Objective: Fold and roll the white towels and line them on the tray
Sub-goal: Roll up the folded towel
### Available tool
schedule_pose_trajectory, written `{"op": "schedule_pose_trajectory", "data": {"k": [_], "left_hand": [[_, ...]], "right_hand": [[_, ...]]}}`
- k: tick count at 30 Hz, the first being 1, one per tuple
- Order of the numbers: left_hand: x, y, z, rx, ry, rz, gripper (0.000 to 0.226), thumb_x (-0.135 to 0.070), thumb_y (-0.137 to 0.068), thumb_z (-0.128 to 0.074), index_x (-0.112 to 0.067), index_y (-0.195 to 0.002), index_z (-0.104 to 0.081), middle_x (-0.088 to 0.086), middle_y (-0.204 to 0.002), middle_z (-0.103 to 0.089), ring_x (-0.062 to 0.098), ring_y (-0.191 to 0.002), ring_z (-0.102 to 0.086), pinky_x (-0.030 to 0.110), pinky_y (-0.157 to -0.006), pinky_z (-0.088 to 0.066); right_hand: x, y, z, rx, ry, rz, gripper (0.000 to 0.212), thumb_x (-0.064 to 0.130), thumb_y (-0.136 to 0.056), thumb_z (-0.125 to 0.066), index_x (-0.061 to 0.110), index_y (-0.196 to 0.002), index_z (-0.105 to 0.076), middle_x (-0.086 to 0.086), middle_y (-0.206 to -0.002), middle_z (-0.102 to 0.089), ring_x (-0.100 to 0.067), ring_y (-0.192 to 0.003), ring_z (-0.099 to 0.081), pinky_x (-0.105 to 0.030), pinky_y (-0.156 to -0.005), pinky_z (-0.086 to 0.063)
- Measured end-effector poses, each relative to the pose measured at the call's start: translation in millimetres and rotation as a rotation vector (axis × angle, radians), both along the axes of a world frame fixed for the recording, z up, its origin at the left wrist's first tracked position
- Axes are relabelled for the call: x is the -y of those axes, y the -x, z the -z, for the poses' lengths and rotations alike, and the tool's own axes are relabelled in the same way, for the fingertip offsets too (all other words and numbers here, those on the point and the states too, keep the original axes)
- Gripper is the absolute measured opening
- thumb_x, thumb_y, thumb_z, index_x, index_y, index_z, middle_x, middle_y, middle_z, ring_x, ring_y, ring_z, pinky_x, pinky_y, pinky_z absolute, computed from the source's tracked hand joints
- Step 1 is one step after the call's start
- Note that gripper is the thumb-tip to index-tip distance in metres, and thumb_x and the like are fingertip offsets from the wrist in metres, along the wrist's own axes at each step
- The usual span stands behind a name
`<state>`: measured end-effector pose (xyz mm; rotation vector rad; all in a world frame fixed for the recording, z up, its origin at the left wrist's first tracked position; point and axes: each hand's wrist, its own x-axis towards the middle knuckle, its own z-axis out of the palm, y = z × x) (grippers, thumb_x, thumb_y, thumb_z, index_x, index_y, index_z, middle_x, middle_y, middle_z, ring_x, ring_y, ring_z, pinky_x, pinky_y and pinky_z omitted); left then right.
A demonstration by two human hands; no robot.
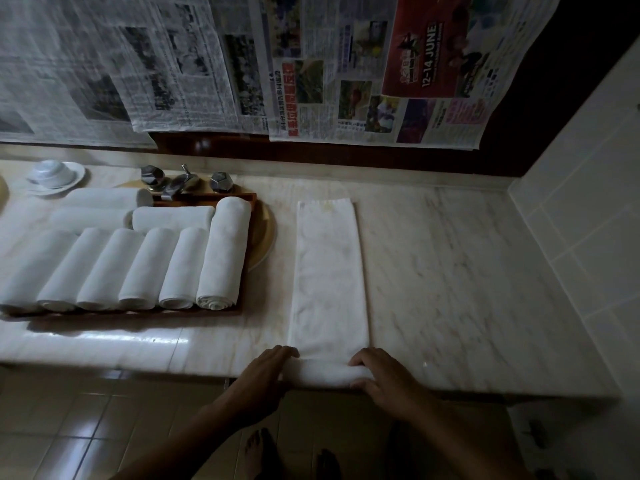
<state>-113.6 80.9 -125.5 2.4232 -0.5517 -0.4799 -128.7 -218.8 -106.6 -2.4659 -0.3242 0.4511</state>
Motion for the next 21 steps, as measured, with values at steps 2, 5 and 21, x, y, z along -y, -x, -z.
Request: {"op": "schedule_pose_trajectory", "data": {"k": [2,5,21], "left_hand": [[-1.7,-0.8,-4.7,-0.073,0.071,-0.094,0.037,-0.022,-0.094,-0.071,-0.039,-0.116,-0.047,-0.014,-0.110,-0.057,0.000,-0.095,-0.060,0.018,-0.070,-0.051],[-0.8,-3.9,-9.5,-0.094,0.130,-0.162,0.028,-0.012,-0.095,-0.069,-0.032,-0.110,-0.054,-0.007,-0.105,-0.059,0.003,-0.089,-0.063,0.016,-0.064,-0.050],[9.2,-16.2,-21.8,-0.062,-0.038,-0.245,0.029,-0.039,-0.098,-0.062,-0.027,-0.123,-0.061,-0.005,-0.120,-0.050,0.006,-0.099,-0.053,0.016,-0.081,-0.045]], "right_hand": [[2.2,-3.8,4.6,-0.002,-0.037,0.034,0.020,0.038,-0.093,-0.064,0.029,-0.111,-0.062,0.015,-0.115,-0.057,-0.001,-0.107,-0.053,-0.029,-0.095,-0.047],[1.3,-7.0,9.0,-0.019,-0.030,0.083,0.014,0.041,-0.095,-0.063,0.036,-0.107,-0.062,0.019,-0.112,-0.057,0.001,-0.107,-0.050,-0.029,-0.096,-0.047],[-51.2,43.4,38.2,0.503,0.346,0.006,0.058,0.013,-0.087,-0.040,0.016,-0.140,-0.063,-0.009,-0.144,-0.059,-0.034,-0.135,-0.054,-0.053,-0.111,-0.031]]}}
